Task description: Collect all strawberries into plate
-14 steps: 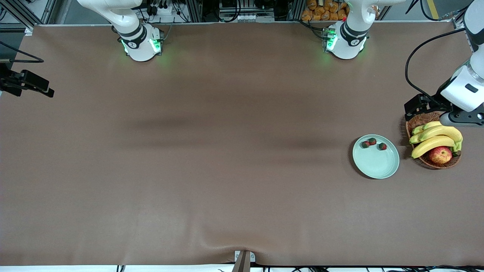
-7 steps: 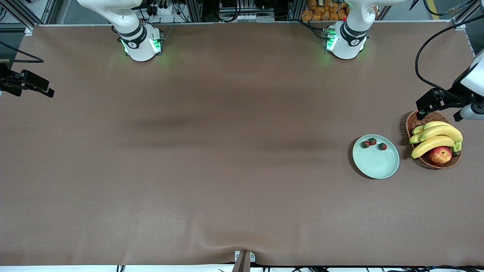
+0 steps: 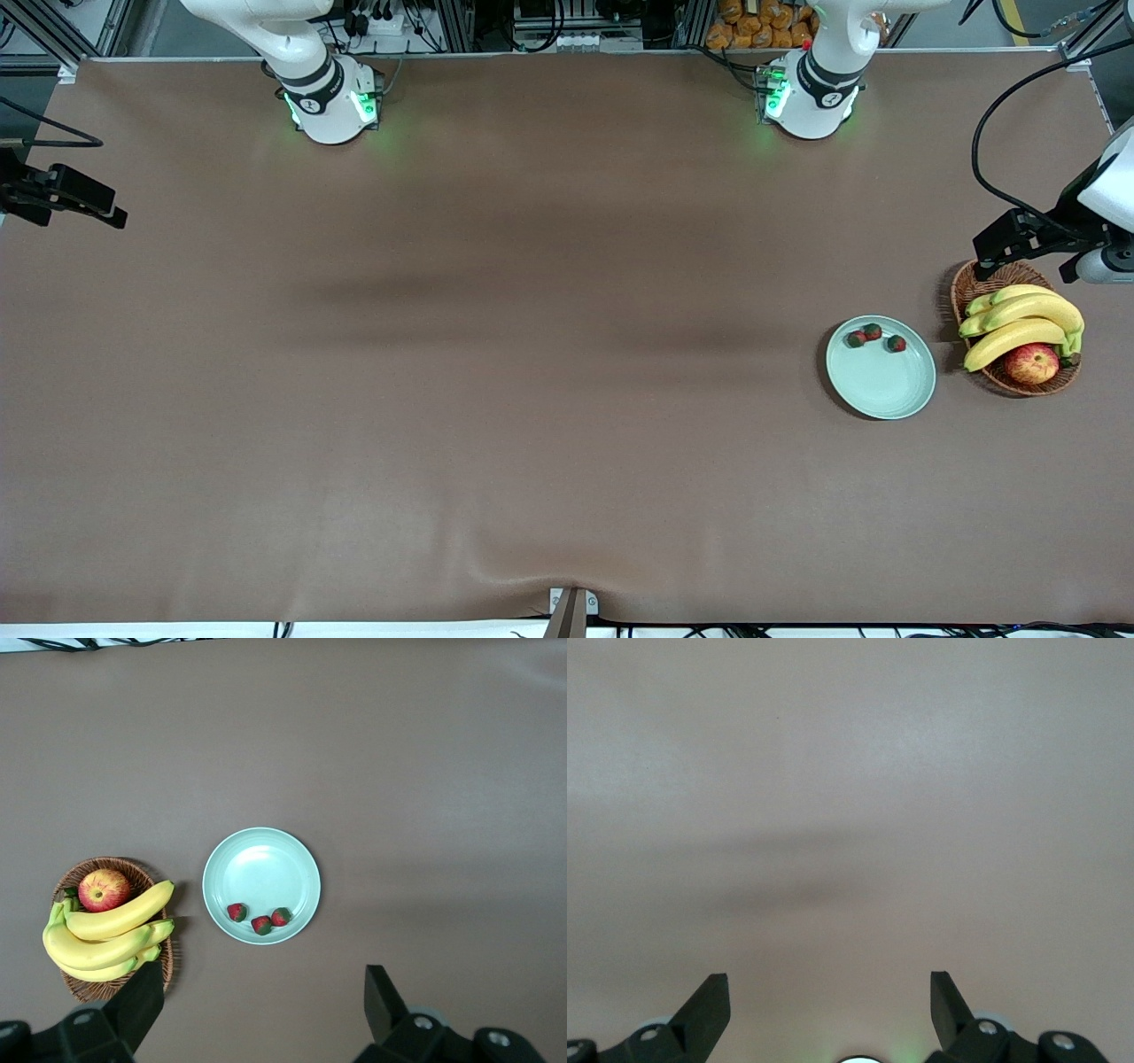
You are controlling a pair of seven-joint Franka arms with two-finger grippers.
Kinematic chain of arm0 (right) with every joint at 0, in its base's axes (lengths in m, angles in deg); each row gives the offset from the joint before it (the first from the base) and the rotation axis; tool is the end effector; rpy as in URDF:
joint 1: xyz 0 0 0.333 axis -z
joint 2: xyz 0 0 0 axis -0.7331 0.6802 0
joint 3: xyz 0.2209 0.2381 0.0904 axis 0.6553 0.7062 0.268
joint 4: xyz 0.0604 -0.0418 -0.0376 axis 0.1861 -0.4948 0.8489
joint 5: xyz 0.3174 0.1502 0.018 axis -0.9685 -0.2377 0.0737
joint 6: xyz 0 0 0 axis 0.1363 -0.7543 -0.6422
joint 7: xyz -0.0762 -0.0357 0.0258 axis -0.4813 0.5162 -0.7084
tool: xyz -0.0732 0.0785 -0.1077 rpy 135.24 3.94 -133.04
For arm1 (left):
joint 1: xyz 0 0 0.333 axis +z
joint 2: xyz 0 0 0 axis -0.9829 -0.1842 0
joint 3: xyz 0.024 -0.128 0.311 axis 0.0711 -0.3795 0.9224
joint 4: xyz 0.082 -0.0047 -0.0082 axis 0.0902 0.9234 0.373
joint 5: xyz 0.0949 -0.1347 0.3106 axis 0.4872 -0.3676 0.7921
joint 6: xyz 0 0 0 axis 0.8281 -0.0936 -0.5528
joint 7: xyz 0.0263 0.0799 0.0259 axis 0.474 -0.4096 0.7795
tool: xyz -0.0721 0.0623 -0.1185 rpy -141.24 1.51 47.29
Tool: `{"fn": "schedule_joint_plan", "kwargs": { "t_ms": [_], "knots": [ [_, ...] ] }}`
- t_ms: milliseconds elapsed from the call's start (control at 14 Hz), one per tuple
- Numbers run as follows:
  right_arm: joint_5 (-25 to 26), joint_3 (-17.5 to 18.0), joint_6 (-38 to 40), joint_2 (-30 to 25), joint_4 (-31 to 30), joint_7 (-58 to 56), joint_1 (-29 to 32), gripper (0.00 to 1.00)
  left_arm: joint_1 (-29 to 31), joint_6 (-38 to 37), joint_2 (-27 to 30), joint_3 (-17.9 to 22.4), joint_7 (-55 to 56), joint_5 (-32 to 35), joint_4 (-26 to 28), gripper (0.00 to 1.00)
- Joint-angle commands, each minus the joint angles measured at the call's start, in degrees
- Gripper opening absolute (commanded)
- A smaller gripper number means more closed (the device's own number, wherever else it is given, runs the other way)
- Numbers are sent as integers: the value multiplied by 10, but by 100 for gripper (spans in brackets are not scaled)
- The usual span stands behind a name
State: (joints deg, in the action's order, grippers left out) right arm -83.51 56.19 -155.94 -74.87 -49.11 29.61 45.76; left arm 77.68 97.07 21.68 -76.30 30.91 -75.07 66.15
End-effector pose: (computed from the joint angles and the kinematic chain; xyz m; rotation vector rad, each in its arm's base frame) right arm 0.4928 -0.0310 0.6118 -3.1006 0.0963 0.1143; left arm 0.5398 -0.0226 0.5973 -3.0978 0.0764 -0.1999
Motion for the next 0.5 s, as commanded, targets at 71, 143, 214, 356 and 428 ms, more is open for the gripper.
{"fn": "schedule_joint_plan", "kwargs": {
  "t_ms": [71, 143, 214, 356, 428],
  "knots": [
    [1, 3, 1, -2, 2, 4, 0, 100, 2, -12, -5, -1, 6, -16, -7, 100],
    [1, 3, 1, -2, 2, 4, 0, 100, 2, -13, -5, -1, 6, -16, -6, 100],
    [1, 3, 2, -2, 2, 4, 0, 100, 2, -16, -5, -1, 6, -16, -6, 100],
    [1, 3, 2, -2, 2, 4, 0, 100, 1, -45, -4, -1, 7, -16, -6, 100],
    [1, 2, 2, -2, 2, 4, 0, 100, 1, -54, -5, -1, 8, -16, -6, 100]
  ]
}}
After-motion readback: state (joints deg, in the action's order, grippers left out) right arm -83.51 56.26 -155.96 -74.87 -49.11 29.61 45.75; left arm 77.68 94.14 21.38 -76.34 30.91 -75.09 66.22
